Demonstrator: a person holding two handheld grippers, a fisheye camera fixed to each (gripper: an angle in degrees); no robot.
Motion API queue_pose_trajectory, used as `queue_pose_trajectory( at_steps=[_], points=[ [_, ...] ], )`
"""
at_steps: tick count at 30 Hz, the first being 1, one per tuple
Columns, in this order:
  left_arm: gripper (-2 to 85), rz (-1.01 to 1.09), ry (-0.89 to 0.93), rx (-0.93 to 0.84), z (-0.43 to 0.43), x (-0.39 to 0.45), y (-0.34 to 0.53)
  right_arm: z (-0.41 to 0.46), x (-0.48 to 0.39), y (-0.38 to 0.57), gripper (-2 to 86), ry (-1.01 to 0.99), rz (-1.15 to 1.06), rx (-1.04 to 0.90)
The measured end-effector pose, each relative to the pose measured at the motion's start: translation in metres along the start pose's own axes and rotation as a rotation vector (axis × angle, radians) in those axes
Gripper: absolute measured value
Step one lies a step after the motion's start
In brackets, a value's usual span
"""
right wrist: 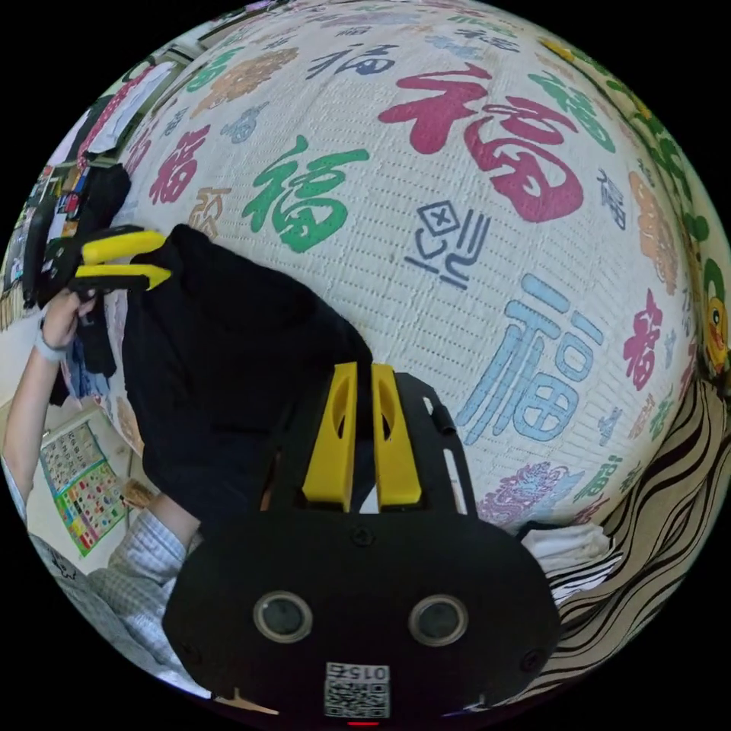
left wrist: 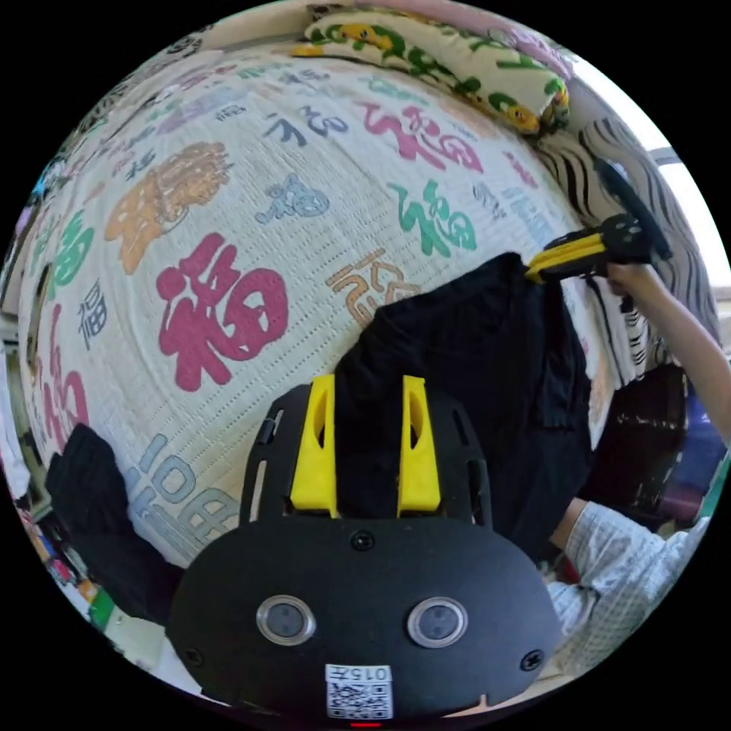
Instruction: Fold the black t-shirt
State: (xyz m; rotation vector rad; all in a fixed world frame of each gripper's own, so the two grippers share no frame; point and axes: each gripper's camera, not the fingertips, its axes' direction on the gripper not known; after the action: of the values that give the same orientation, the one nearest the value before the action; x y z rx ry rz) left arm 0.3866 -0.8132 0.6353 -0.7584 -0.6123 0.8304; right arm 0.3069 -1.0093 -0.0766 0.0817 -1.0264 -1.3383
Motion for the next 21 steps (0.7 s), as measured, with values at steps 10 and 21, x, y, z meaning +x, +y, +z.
queue_pose_trajectory(
  at_steps=[10, 21],
  points=[
    [0.2, 0.138, -0.154, -0.041, -0.031, 0.020, -0.043, -0.062, 0.045, 0.069, -0.8, -0.001, 0.005, 0.134],
    [0.3, 0.118, -0.284, 0.200, -0.102, 0.008, -0.076, -0.131, 0.098, 0.118, -0.7, 0.041, 0.057, 0.339]
  ],
)
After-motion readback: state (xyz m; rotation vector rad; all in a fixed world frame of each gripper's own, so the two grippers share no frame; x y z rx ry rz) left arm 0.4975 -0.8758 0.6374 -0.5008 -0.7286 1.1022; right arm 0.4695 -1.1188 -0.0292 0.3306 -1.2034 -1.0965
